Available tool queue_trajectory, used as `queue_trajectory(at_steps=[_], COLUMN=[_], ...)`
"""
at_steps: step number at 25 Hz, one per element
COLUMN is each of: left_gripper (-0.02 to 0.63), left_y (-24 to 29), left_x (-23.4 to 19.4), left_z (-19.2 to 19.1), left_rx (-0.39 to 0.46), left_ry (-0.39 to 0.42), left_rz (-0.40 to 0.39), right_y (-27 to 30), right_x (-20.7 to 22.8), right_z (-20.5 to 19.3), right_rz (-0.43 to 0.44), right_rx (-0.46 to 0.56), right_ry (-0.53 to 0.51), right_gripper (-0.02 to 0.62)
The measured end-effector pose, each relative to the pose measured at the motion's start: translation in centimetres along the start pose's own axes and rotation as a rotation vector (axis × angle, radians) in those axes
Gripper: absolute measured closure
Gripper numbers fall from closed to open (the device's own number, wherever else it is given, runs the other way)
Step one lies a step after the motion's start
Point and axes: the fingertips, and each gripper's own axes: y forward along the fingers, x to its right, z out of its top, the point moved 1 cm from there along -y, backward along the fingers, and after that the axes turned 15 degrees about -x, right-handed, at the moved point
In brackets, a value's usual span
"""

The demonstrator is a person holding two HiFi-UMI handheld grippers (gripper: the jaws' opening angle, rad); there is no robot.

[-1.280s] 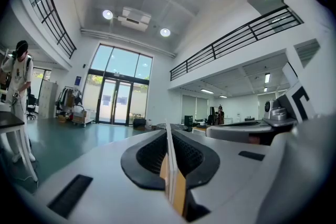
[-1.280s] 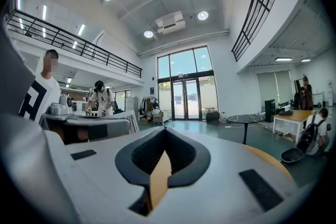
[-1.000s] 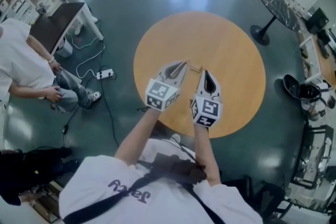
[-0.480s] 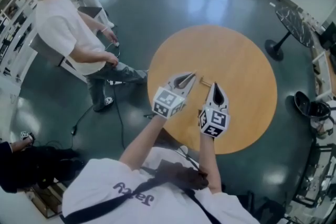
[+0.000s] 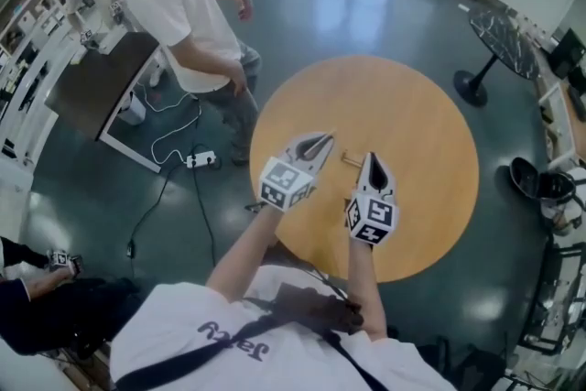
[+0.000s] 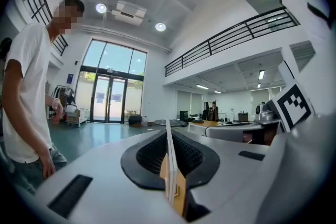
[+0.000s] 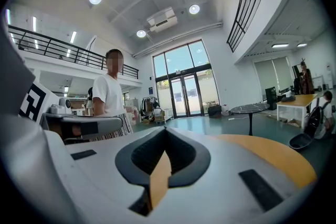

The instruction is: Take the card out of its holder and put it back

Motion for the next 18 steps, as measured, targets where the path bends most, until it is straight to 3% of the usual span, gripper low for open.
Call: queue_trajectory(at_steps=[9,18], left_gripper=[0.578,0.578], left_y=[2.4,4.1], left_x=[-1.7,-4.0], left_z=[1.1,0.9], left_rx=[-0.019,-0.058], left_ry=[0.041,0.081], left_rz=[-0.048,-0.105], right_y=[1.6,2.9], right_x=[0.9,1.1], right_z=[1.8,1.2], right_rz=[-0.026,-0.059], right_rx=[0.016,-0.018], right_ry=[-0.008,0.005], right_gripper=[0.581,0.581])
